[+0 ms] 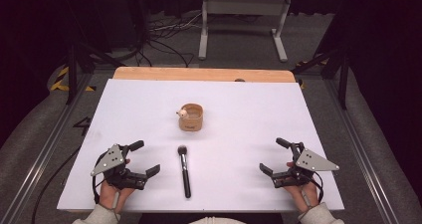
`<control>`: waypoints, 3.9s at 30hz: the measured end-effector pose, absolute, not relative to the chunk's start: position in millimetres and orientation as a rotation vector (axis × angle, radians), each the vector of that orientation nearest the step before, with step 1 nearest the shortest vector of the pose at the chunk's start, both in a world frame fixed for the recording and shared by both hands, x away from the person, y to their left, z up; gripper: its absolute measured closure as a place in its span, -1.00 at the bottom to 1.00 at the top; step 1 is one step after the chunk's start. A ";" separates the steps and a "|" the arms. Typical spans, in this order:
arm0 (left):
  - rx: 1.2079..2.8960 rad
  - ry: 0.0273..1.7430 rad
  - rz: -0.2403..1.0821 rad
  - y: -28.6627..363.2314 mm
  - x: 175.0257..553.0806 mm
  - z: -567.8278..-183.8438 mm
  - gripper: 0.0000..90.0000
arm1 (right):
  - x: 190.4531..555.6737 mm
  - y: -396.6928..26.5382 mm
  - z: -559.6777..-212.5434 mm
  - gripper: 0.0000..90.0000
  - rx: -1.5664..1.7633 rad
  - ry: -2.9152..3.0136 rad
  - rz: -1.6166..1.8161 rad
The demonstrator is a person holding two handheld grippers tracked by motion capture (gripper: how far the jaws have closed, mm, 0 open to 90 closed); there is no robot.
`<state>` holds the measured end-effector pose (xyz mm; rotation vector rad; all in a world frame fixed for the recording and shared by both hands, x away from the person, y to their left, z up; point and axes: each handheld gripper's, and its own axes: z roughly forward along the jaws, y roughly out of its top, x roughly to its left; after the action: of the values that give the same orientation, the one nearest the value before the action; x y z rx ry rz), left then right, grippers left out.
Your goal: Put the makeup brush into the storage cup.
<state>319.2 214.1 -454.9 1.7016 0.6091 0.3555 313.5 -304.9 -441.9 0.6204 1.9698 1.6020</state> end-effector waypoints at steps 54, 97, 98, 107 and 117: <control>1.871 0.628 0.264 151.0 338.2 -393.1 -1.00 | 311.9 -306.7 -441.3 -1.00 0.662 1.997 1.643; 2.491 0.818 0.140 93.0 366.9 -356.4 -1.00 | 313.1 -305.2 -442.8 -1.00 0.666 2.021 1.652; 2.504 0.809 0.128 92.1 367.7 -356.4 -1.00 | 312.7 -305.3 -442.6 -1.00 0.667 2.021 1.654; 2.572 0.803 0.042 88.1 372.7 -352.4 -1.00 | 312.6 -305.6 -442.8 -1.00 0.665 2.026 1.657; 2.577 0.949 -0.114 83.6 381.4 -359.2 -1.00 | 312.0 -305.7 -442.5 -1.00 0.666 2.027 1.659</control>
<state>381.4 83.6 -359.2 2.5774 0.9490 -0.1139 312.0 -305.7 -442.5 0.6658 2.0267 1.6586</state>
